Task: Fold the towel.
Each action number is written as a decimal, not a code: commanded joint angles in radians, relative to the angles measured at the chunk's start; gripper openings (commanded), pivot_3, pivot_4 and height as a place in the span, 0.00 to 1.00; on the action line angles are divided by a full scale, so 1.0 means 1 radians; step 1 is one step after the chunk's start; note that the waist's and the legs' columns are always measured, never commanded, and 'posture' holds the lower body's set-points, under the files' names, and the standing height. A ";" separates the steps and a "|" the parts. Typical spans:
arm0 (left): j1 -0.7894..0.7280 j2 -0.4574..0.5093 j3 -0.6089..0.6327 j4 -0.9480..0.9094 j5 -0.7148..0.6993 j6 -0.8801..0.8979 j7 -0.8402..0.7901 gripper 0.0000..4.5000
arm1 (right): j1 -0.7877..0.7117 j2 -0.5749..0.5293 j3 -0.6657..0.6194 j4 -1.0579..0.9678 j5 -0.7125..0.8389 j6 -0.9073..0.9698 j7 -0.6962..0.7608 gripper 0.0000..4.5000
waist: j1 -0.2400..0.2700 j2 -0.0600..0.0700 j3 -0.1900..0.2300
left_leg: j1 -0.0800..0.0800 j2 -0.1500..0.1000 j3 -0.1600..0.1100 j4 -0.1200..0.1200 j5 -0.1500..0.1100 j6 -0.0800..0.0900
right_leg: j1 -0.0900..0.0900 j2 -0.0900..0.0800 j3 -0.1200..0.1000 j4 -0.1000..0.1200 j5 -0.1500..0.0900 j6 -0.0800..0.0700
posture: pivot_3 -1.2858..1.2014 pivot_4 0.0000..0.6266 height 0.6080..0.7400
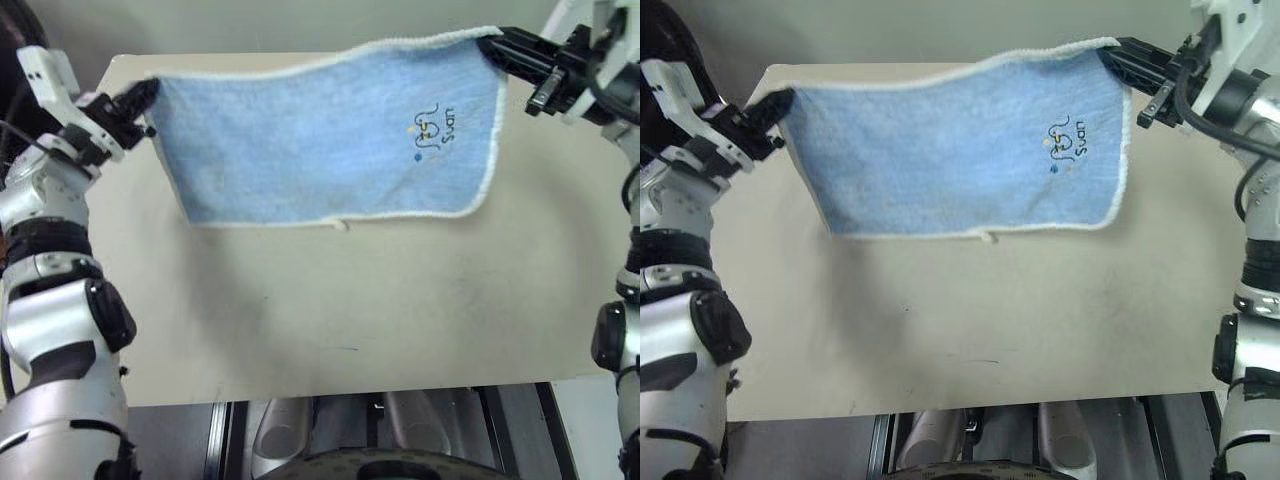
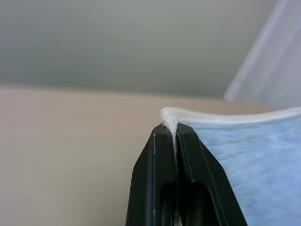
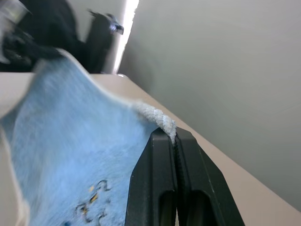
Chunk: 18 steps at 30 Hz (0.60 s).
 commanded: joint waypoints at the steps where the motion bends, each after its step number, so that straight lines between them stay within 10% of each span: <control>1: -0.124 -0.004 0.019 0.120 0.051 -0.178 0.075 0.01 | -0.126 0.052 0.008 0.214 -0.086 -0.159 -0.032 0.00 | -0.001 0.000 0.000 | 0.000 0.000 0.000 0.000 0.000 0.000 | -0.001 0.000 0.000 0.000 0.000 0.000 | 0.52 0.24 0.72; 10: -0.218 0.005 0.080 0.198 0.052 -0.327 -0.025 0.01 | -0.289 0.145 -0.038 0.679 -0.166 -0.584 -0.029 0.00 | -0.008 0.002 0.001 | -0.011 0.002 0.000 0.000 0.002 -0.001 | -0.012 0.000 -0.002 0.000 0.004 0.006 | 0.52 0.24 0.72; 18: 0.008 0.137 0.028 0.108 0.079 -0.167 -0.443 0.01 | 0.069 0.099 -0.111 0.315 -0.020 -0.487 0.130 0.00 | -0.007 0.002 0.001 | -0.022 0.002 0.001 0.002 -0.002 -0.003 | -0.020 -0.001 -0.002 -0.001 0.002 0.007 | 0.52 0.24 0.72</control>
